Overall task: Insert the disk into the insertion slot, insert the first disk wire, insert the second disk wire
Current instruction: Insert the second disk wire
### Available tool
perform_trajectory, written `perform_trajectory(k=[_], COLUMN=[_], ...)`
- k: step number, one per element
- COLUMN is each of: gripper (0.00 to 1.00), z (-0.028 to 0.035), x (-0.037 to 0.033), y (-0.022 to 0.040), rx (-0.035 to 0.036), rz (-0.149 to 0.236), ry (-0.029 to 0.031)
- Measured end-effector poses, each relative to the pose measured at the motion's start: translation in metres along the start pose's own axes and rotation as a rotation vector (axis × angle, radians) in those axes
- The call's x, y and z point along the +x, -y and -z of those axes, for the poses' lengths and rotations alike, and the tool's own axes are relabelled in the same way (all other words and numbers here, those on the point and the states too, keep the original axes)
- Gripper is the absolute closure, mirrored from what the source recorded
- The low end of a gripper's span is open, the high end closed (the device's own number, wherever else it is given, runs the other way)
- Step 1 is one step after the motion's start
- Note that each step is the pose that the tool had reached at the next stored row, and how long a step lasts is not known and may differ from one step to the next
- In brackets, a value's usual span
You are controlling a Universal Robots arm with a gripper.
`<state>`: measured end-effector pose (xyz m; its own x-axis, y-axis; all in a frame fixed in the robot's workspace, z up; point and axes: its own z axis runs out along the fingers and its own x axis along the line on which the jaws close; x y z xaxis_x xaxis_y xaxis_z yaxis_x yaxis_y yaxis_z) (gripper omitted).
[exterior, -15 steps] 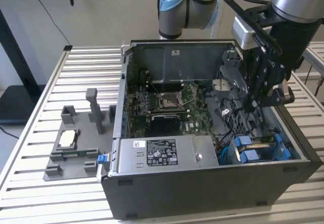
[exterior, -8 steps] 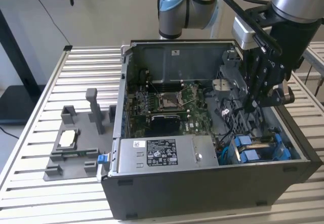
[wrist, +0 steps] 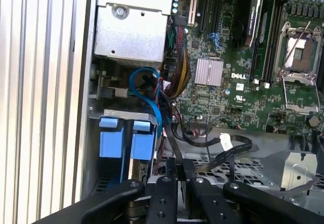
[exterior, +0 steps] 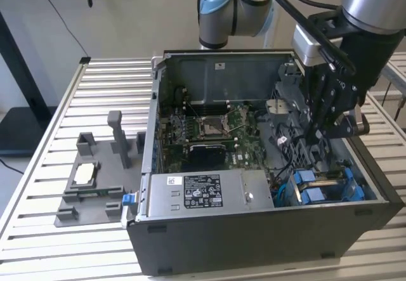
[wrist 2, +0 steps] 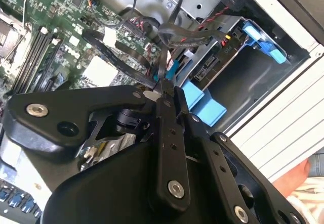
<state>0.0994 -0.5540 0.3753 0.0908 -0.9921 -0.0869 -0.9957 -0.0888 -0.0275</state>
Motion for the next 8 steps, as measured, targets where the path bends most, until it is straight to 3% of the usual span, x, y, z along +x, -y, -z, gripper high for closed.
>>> perform_trajectory(k=[4,8], gripper=[0.84,0.84], z=[-0.0011,-0.0025], x=[0.0057,0.0113], y=[0.0016,0.0054], rx=[-0.0192,-0.0262], rz=[-0.002,-0.003], ry=[0.0018,0.0024])
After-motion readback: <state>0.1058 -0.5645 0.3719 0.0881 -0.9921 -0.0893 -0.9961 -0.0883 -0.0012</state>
